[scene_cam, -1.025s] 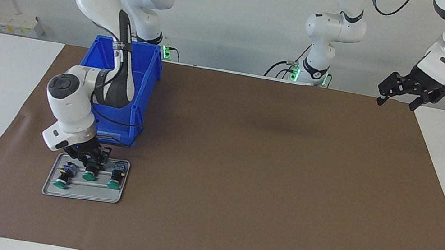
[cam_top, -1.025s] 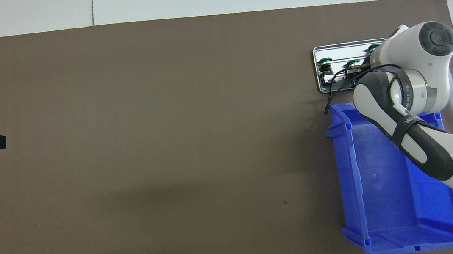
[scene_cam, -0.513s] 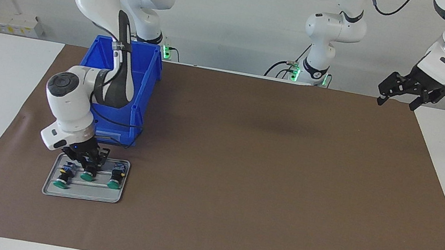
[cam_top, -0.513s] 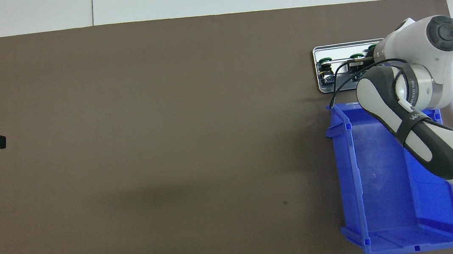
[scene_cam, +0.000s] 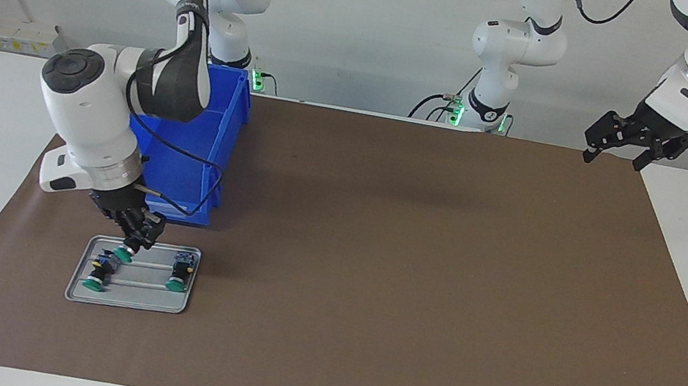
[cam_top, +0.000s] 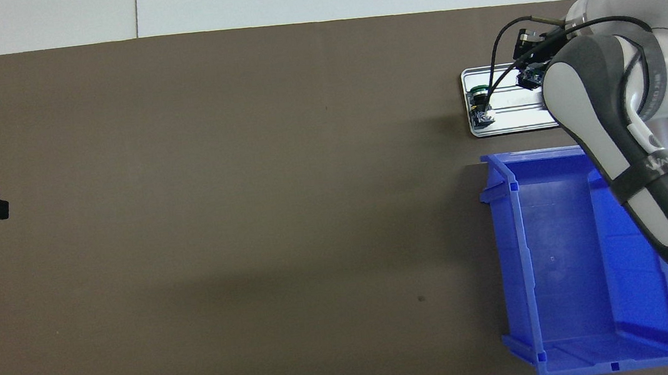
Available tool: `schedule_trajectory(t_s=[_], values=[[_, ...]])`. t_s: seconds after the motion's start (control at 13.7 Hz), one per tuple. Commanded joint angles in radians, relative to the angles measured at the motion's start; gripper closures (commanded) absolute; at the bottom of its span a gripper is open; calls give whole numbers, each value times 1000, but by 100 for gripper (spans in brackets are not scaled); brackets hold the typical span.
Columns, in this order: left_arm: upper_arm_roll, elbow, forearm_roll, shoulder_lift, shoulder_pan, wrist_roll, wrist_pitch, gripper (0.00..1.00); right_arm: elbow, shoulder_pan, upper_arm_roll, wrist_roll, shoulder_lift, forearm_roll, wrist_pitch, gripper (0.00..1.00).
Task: Place and press button with both arms
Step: 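Reach the right gripper into the metal tray and grasp a green button, then carry the green button with the right gripper to the table center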
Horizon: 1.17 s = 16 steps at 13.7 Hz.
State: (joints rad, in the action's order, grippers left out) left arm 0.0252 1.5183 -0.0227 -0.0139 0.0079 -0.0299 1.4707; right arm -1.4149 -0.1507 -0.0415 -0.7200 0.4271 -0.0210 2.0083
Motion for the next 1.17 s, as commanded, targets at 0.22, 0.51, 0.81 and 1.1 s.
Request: schedule_trajectory(t_s=[0.22, 0.51, 0.81, 1.1], values=[[10, 19, 15, -15, 12, 5, -6, 0, 36, -205, 8, -733, 21, -7, 88, 100], [10, 19, 15, -15, 12, 5, -6, 0, 22, -358, 8, -1137, 39, 12, 159, 100], [10, 19, 15, -15, 12, 5, -6, 0, 14, -481, 6, -1450, 110, 67, 185, 100], [10, 19, 15, -15, 12, 5, -6, 0, 7, -543, 8, -1667, 177, 173, 190, 100]])
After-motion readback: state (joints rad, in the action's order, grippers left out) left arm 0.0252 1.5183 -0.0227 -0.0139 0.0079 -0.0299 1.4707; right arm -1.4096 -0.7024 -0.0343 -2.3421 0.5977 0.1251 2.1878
